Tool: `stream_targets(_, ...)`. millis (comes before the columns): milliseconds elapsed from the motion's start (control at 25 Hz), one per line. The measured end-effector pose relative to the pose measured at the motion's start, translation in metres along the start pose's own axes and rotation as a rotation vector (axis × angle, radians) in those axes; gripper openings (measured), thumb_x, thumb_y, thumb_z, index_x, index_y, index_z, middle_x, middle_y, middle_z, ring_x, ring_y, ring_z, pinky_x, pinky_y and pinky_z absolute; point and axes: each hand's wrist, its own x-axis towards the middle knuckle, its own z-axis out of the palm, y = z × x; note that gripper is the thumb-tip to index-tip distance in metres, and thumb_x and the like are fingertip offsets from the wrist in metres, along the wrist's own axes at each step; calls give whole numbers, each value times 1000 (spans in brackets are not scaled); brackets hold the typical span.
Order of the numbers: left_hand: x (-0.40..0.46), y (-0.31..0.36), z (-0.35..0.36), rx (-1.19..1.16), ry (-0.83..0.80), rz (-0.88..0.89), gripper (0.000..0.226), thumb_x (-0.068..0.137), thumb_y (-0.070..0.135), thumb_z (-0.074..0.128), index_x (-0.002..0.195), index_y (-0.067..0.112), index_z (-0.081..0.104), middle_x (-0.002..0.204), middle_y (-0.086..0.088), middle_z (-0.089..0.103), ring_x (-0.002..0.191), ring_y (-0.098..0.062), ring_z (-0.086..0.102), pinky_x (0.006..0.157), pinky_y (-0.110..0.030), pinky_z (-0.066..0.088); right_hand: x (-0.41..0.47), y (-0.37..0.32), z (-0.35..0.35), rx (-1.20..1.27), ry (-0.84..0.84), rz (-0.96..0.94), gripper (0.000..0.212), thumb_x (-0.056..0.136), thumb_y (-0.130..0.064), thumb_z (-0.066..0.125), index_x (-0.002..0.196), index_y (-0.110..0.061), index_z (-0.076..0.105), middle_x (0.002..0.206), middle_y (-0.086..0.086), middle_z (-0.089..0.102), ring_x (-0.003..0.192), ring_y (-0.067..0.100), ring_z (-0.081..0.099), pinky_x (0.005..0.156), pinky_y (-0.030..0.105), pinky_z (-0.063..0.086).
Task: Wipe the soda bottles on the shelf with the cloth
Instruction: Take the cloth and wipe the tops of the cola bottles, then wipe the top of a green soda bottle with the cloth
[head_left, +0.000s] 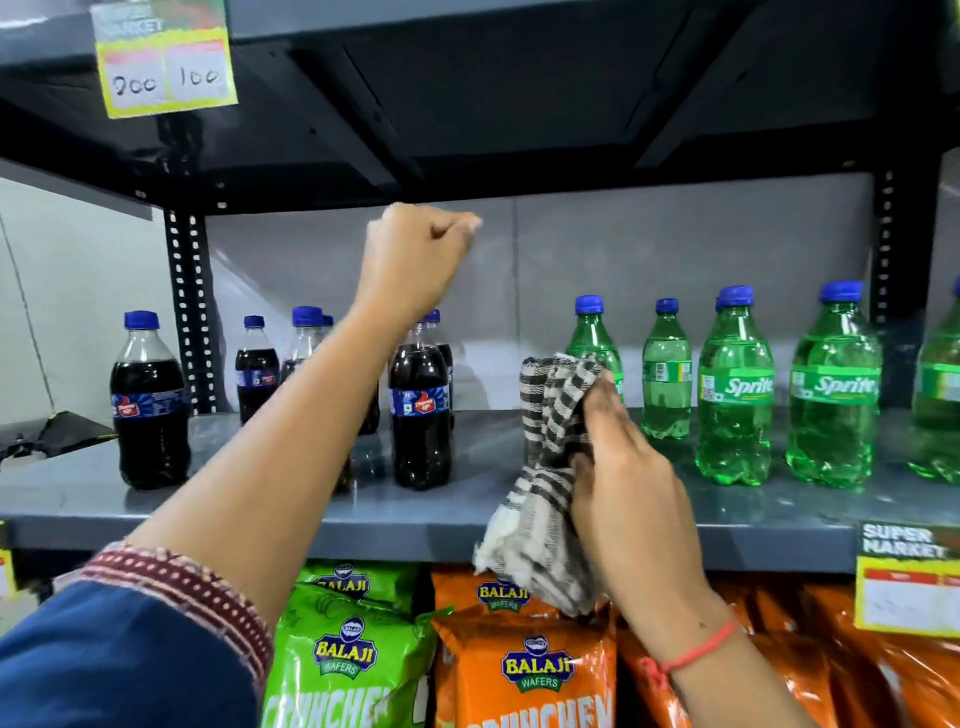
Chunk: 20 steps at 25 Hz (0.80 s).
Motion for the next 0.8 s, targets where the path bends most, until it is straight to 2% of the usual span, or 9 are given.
stream_targets(40,-3,12,13,-94,-37,21,42,80,34,58,50,8,44,78,0,66,64,-3,54,63,-12,47,0,7,-5,-10,5,23,61,80,12,55,134,-8,37,147,9,34,108,30,61,80,39,54)
stream_targets(80,-8,22,29,-189,-129,-11,32,79,34,60,67,6,69,85,1,71,70,1,57,66,-8,47,0,13,-10,-17,2,48,61,80,12,54,135,-8,36,147,9,33,110,30,59,82,40,53)
stream_targets(160,-16,31,65,-288,-374,-178,25,79,39,61,70,16,66,94,1,69,83,-5,57,74,-5,42,-1,24,-16,-29,-9,92,61,81,12,51,136,-9,34,148,9,30,116,30,55,84,41,52)
stream_targets(240,-22,28,95,-326,-515,-338,29,78,41,62,78,12,62,93,-7,61,85,-16,53,88,-22,41,0,33,-20,-50,-14,116,62,82,9,51,137,-11,32,149,8,29,117,31,54,82,41,52)
stream_targets(320,-26,24,109,-418,-490,-413,28,76,33,67,80,8,59,85,-12,52,72,-17,47,80,-29,42,2,40,-22,-60,-23,110,63,82,7,52,138,-13,31,150,7,28,115,31,55,79,40,53)
stream_targets(400,-26,20,109,-493,-454,-450,23,75,25,68,85,6,61,85,-13,55,63,-17,49,68,-26,44,5,44,-22,-26,-33,93,63,82,7,52,137,-15,32,150,5,29,115,32,56,81,41,53)
stream_targets(560,-21,15,100,-556,-521,-477,11,76,19,62,79,8,64,90,-14,66,63,-16,58,61,-23,47,15,47,-14,55,-7,59,64,83,7,51,137,-20,32,149,4,32,121,32,50,88,45,50)
stream_targets(680,-21,18,99,-595,-580,-460,12,78,17,58,87,10,63,81,-9,70,60,-13,62,57,-19,50,24,46,0,1,-68,-14,63,86,6,44,141,-14,22,154,9,16,138,27,24,102,41,38)
stream_targets(800,-18,21,103,-602,-585,-460,23,79,18,56,100,10,63,79,-7,69,62,-14,62,56,-18,49,23,46,12,-44,-111,-44,55,95,-17,38,142,-3,12,154,17,3,142,27,6,112,35,21)
